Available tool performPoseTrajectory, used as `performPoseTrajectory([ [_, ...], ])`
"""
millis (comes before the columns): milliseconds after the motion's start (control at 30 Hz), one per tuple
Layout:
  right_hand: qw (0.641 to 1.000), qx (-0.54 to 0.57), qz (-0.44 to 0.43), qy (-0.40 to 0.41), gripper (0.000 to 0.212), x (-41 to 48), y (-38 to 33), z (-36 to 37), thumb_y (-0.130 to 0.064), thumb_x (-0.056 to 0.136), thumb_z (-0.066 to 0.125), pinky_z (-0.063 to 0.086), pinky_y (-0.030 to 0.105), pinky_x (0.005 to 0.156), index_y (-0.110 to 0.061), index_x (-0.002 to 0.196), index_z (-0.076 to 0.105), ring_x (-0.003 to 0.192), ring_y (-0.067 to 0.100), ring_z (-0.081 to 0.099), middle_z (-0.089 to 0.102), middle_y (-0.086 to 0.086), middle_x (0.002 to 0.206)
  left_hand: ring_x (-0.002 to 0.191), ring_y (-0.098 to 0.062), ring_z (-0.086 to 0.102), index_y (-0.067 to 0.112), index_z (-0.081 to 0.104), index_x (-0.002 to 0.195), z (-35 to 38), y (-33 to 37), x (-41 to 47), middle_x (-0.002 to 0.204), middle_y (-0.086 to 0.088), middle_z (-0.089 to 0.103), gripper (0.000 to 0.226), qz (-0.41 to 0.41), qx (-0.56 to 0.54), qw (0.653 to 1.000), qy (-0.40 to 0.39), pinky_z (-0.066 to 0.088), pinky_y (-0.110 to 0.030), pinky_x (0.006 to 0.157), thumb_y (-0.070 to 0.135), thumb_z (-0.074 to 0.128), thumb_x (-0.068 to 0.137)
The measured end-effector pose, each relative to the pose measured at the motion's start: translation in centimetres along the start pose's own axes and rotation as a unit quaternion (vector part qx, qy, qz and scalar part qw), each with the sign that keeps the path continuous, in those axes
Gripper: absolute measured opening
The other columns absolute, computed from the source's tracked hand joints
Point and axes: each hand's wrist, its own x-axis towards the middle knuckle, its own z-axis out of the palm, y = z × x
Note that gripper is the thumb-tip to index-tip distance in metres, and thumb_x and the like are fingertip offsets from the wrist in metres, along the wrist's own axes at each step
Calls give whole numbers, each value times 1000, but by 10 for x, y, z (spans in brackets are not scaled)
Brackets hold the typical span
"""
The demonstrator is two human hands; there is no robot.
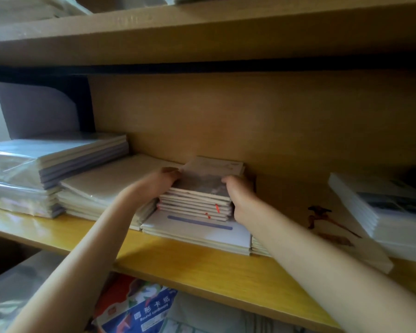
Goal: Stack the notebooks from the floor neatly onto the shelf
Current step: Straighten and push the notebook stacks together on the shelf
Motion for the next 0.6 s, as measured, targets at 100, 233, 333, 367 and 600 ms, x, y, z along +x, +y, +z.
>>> performPoseTrajectory([
  [100, 1000, 17, 19, 5, 16, 2, 1, 0, -22, 96, 42, 29, 14, 33, -17, 82, 48, 45, 17, 46, 46, 3, 65, 91, -22, 62, 11, 63, 109, -3, 0, 1, 105, -10, 67, 35, -1, -16, 1000, -14, 45, -30, 84, 25, 32, 102],
  [233, 999, 37, -1, 39, 4, 10, 1, 13, -25, 90, 44, 32, 17, 43, -29, 91, 44, 56, 14, 46, 48, -1, 83, 110, -20, 56, 12, 51, 131, -4, -2, 3, 128, -6, 57, 38, -15, -26, 1000, -9, 38, -31, 101, 28, 32, 102],
  [333, 998, 50, -3, 44, 26, 14, 2, 14, -29, 77, 46, 41, 23, 60, -32, 100, 34, 91, 25, 61, 47, 2, 103, 107, -18, 53, 14, 45, 135, -4, 0, 1, 127, -4, 55, 38, -20, -40, 999, -16, 34, -27, 96, 26, 32, 102],
  [367, 998, 45, 8, 33, 24, 12, 0, 11, -29, 78, 47, 44, 24, 60, -29, 100, 36, 87, 26, 62, 49, 4, 100, 107, -18, 53, 15, 44, 136, -5, 0, 1, 127, -5, 55, 39, -24, -47, 998, -19, 35, -27, 95, 27, 32, 102],
  [600, 999, 25, 25, -14, 3, 8, 3, 5, -23, 90, 43, 35, 24, 50, -23, 89, 40, 53, 17, 44, 44, 2, 70, 84, -22, 60, 6, 62, 107, -1, 8, 0, 98, -11, 67, 38, -63, -81, 995, -17, 43, -28, 80, 30, 33, 101],
])
